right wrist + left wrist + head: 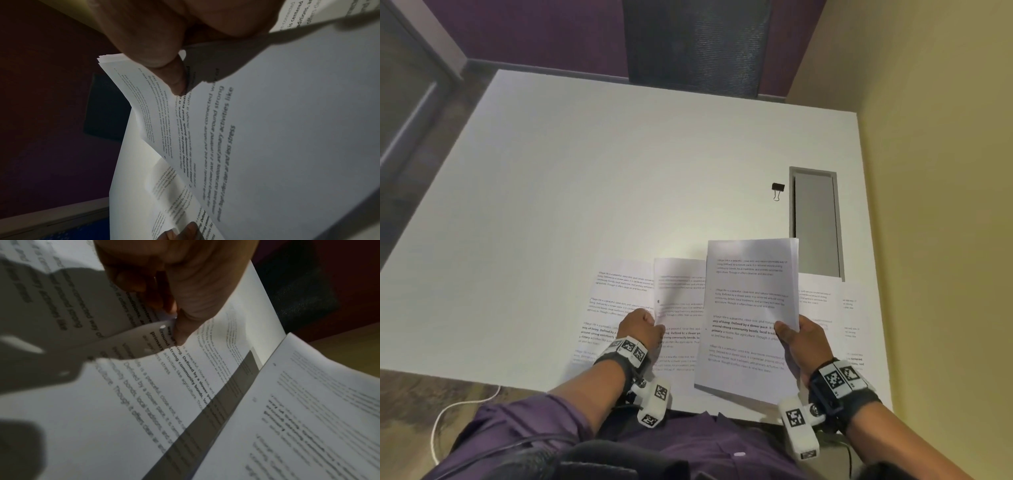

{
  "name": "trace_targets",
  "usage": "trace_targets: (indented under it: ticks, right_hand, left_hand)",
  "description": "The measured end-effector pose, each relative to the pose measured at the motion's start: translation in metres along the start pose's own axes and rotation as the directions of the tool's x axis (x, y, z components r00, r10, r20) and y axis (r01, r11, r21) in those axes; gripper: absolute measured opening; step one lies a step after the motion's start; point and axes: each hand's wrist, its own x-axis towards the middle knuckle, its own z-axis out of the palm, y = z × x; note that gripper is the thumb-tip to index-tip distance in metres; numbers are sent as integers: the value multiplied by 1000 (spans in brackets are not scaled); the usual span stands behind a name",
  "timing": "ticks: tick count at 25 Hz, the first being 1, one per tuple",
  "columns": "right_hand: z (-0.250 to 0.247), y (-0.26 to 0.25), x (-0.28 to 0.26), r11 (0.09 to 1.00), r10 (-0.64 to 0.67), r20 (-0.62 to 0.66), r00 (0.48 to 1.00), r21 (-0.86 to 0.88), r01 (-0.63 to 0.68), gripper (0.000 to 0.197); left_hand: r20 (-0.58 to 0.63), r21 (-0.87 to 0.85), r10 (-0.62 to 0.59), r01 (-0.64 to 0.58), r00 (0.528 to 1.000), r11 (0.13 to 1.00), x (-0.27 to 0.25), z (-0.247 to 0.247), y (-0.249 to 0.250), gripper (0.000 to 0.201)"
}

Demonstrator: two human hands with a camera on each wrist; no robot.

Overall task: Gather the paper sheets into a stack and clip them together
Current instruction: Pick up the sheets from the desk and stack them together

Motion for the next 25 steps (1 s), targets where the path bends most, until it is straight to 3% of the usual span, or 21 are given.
trace_targets:
  ticks: [4,9,12,16,20,25]
  right_hand:
    - [1,7,4,999,6,-4,1000,52,-5,13]
    - [10,9,12,997,-12,27,1000,82,10,14]
    - [24,7,17,994,-42,48,998,99,37,12]
    - [50,-3,13,988,-86,114,990,137,70,14]
    - [75,-14,1,987,-134,227,965,121,108,24]
    - [85,-19,-15,977,-136,383,914,203,61,32]
  left_hand:
    - [-95,-241,105,-125,990,962,-12,-14,4,24]
    - [-208,-460,217,-291,954,839,-18,-92,15,22]
    - [-226,-599,134,-246,965,762,-13,-137,7,22]
    - [-5,-772,119,-79,993,631,-27,-149,13,19]
    - [115,-772,130,6,985,636,-39,-125,34,18]
    - [11,-618,78,-54,997,784,-42,-104,33,9]
